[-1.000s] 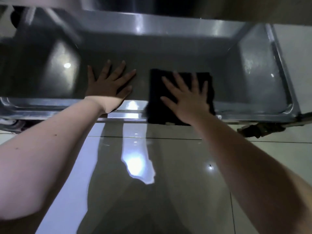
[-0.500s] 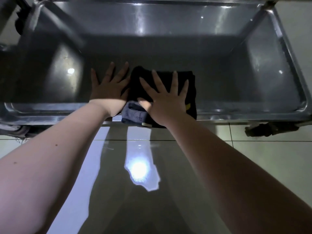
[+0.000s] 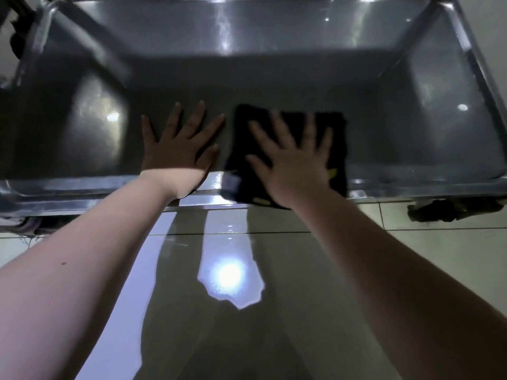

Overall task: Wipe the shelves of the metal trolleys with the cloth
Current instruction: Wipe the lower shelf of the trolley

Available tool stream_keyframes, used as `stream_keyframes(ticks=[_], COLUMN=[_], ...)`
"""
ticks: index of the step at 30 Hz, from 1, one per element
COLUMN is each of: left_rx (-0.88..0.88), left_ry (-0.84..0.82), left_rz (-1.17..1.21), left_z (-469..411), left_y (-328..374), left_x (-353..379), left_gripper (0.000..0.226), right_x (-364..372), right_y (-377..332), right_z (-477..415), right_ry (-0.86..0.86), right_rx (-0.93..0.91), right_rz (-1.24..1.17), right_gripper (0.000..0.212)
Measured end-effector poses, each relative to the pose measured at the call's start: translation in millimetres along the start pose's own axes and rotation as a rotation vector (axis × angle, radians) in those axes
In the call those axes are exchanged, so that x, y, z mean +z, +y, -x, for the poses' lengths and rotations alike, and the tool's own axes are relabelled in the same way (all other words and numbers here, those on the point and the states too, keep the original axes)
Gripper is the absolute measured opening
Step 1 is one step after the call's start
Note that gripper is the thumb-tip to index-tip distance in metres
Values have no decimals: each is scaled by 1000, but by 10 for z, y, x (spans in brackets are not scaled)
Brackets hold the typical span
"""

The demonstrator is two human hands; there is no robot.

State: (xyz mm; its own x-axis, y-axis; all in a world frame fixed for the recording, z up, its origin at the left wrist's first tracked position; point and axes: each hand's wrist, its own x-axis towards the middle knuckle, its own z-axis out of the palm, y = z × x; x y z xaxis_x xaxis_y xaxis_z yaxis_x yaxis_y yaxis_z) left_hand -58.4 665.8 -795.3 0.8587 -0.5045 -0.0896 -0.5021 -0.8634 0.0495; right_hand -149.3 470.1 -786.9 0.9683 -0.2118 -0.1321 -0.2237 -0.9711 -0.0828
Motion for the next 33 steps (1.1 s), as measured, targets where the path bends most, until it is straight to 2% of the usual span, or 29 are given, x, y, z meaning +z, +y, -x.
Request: stream_keyframes(ticks=[2,3,7,10,13,18,20,23,26,28,31,33], left_rx=[-14,-24,-32,-40,-46,-44,-39,-41,-33,-20,-19,-28], left_ry=[1,-4,-24,-30,-25,-26,-18,-6,-5,-8,-13,-11], left_rz=[-6,-12,1,-13,-12,-4,-1,14,23,18,12,18], left_z=[0,3,18,17,10,19,14,-15,-44,-56,-52,-48], left_y=[-23,-24,-2,19,26,25,37,90,197,231,184,161], left_x=[-5,-5,-9,-19,-18,-7,-17,-25,-29,-22,-11,-8], left_gripper=[59,61,69,66,62,66,66,60,61,61,57,55], right_x=[-27,-58,-185,-275,-255,-118,-178,-267,-293,-288,-224,-207], right_y=[-295,-326,-182,-161,-120,133,432,768,604,296,-164,-228], right_z=[-240,-416,-1238,-1455,-1076,-36,-159,-693,-1123,-1250,-1255,-1255], right_ry=[-15,-29,-81,-120,-136,-120,-109,-117,-94,-77,-66,-63], right_rx=[-162,-181,-61,35,-37,-190,-123,146,344,275,20,-71], right_rz=[14,17,-45,-94,-63,21,28,-9,-86,-107,-47,-17], right_gripper=[57,56,56,60,61,63,62,59,59,59,59,59])
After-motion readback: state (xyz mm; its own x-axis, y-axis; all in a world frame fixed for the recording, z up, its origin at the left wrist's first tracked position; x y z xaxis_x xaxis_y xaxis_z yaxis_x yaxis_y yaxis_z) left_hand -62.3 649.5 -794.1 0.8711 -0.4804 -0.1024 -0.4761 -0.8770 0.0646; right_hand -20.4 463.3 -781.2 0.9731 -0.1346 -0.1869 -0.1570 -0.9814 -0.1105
